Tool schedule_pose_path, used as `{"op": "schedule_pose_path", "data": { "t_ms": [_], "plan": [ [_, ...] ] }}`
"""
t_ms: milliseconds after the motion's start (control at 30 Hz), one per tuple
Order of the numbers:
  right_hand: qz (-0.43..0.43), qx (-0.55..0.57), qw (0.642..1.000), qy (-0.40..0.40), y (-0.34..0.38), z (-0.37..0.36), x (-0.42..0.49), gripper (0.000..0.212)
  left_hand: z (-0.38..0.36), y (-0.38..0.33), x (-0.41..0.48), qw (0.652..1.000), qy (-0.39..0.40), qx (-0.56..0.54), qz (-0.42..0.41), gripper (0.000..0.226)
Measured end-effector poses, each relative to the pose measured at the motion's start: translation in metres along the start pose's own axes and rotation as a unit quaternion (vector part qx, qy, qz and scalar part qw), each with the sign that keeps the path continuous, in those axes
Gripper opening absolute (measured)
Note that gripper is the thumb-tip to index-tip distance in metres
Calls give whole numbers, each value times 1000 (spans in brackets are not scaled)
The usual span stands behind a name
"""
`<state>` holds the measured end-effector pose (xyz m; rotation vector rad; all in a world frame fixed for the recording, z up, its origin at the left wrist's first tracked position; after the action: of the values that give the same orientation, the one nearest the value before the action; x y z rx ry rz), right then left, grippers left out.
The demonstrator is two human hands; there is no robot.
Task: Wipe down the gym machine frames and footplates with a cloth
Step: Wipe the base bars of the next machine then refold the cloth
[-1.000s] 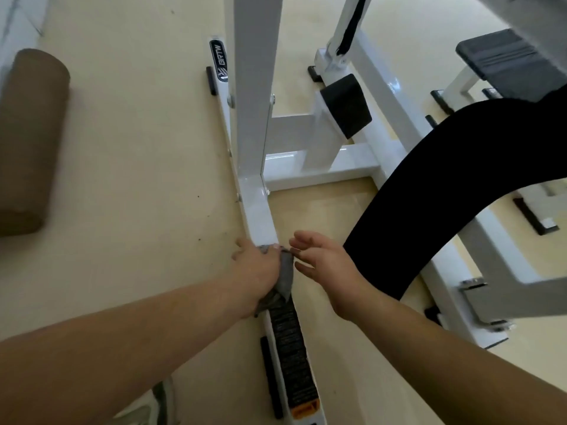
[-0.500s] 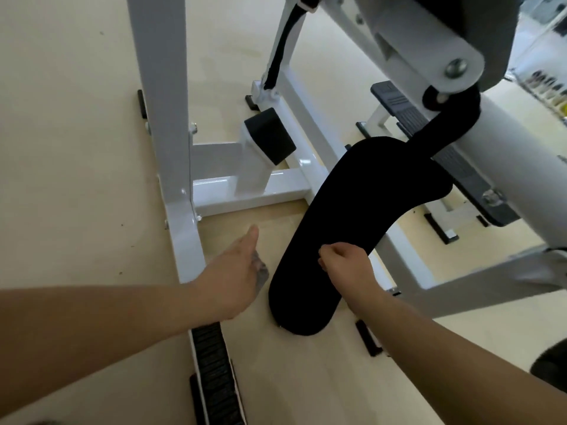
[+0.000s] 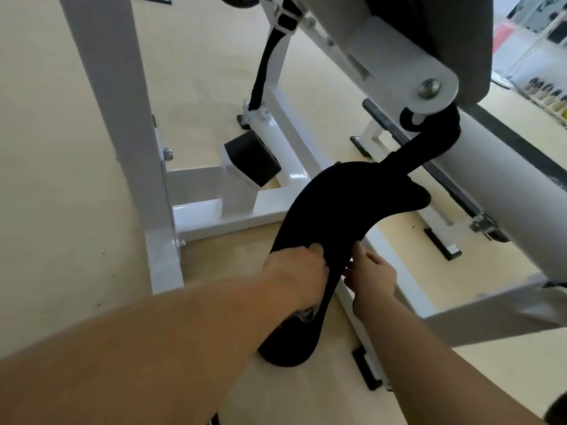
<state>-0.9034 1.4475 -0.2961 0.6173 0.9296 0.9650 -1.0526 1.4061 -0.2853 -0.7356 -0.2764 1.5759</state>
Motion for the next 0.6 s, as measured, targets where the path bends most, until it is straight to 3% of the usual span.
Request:
{"op": "schedule_pose_path", "data": {
  "t_ms": [100,167,267,400,500,600],
  "plan": [
    [24,5,999,37,27,-12,12,36,-23,22,3,987,-54,-151,26,29],
    [43,10,996,80,47,-26,13,36,-17,25,10,980,-92,-173,20,37],
    [101,-60,986,120,71,-39,16,34,-6,22,27,986,-126,-108,-21,61],
    [144,-146,976,74,92,-44,22,44,3,34,42,989,-117,-63,-63,71],
    [230,-298,923,78,105,-48,16,29,9,45,55,986,-97,-97,-94,76],
    [276,-367,885,83,118,-46,18,47,32,65,74,980,-116,-143,-73,70]
  ]
}}
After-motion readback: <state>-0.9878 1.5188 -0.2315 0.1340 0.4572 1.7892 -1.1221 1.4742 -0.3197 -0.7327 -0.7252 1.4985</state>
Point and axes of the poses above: each hand's wrist, its own x-axis towards the middle knuckle, its own z-axis out of the back of the hand, y = z × x, the point moved 7 cm from there along x, towards the middle knuckle, and after that the axes turned 13 degrees about -x, right-handed, at the moved point
